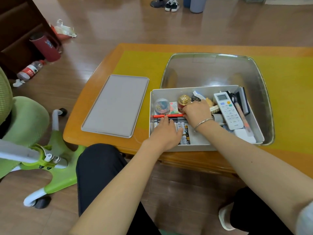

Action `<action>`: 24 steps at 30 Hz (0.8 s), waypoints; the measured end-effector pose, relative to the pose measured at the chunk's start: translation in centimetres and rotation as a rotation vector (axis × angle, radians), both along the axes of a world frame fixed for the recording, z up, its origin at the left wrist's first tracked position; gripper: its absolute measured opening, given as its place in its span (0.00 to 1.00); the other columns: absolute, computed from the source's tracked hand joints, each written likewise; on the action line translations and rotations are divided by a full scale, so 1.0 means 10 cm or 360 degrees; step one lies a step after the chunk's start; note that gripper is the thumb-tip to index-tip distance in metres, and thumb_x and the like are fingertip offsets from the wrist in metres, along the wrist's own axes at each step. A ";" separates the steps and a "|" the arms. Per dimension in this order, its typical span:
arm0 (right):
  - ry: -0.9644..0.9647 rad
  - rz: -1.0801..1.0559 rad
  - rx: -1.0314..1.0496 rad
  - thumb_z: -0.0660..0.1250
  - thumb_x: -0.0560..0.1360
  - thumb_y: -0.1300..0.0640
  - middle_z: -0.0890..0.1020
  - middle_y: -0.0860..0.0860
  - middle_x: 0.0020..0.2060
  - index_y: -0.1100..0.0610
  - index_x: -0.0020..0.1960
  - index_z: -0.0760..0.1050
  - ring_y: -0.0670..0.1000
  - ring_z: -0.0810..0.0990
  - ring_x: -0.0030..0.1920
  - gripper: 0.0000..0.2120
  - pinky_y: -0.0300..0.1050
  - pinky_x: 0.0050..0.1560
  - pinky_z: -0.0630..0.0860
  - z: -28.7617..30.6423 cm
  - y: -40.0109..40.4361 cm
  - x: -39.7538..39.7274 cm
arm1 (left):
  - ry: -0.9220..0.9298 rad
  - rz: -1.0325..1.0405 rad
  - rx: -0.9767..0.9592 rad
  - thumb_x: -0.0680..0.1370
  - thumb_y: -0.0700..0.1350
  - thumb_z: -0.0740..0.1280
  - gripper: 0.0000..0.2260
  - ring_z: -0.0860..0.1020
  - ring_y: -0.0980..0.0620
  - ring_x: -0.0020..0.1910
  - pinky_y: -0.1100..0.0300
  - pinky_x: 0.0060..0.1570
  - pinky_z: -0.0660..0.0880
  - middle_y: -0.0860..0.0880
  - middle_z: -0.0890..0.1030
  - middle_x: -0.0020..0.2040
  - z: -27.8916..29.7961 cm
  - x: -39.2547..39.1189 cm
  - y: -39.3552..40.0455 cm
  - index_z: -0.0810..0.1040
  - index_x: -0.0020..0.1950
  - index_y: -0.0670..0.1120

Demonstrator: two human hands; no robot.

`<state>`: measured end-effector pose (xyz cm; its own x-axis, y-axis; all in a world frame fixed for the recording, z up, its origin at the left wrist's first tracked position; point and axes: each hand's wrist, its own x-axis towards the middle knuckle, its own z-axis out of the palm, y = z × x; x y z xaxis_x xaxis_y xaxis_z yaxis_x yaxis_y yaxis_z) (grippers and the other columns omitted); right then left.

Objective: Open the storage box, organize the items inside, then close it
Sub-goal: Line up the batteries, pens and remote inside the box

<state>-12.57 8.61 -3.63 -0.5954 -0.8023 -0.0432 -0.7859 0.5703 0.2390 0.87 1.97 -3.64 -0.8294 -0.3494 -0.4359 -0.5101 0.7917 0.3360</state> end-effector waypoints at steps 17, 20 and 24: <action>-0.0198 -0.0454 -0.0893 0.67 0.74 0.51 0.83 0.51 0.43 0.52 0.48 0.81 0.56 0.80 0.46 0.07 0.48 0.46 0.74 0.38 0.91 -0.04 | 0.0000 -0.0001 -0.0103 0.81 0.61 0.51 0.31 0.40 0.43 0.77 0.40 0.74 0.48 0.45 0.40 0.79 -0.16 -0.07 -0.04 0.47 0.79 0.49; -0.0138 -0.0700 -0.0872 0.65 0.74 0.52 0.82 0.52 0.43 0.52 0.48 0.80 0.55 0.78 0.41 0.07 0.42 0.36 0.72 0.42 1.19 -0.17 | 0.0043 -0.0020 -0.0133 0.81 0.61 0.52 0.31 0.39 0.44 0.77 0.39 0.74 0.49 0.46 0.39 0.79 -0.17 -0.07 -0.06 0.46 0.79 0.50; -0.0142 -0.1042 -0.0680 0.66 0.73 0.50 0.79 0.53 0.33 0.53 0.38 0.80 0.56 0.72 0.34 0.09 0.35 0.28 0.59 0.43 1.46 -0.32 | 0.0053 -0.0113 -0.0243 0.80 0.63 0.53 0.34 0.37 0.45 0.77 0.38 0.72 0.47 0.47 0.37 0.79 -0.18 -0.13 -0.09 0.44 0.79 0.51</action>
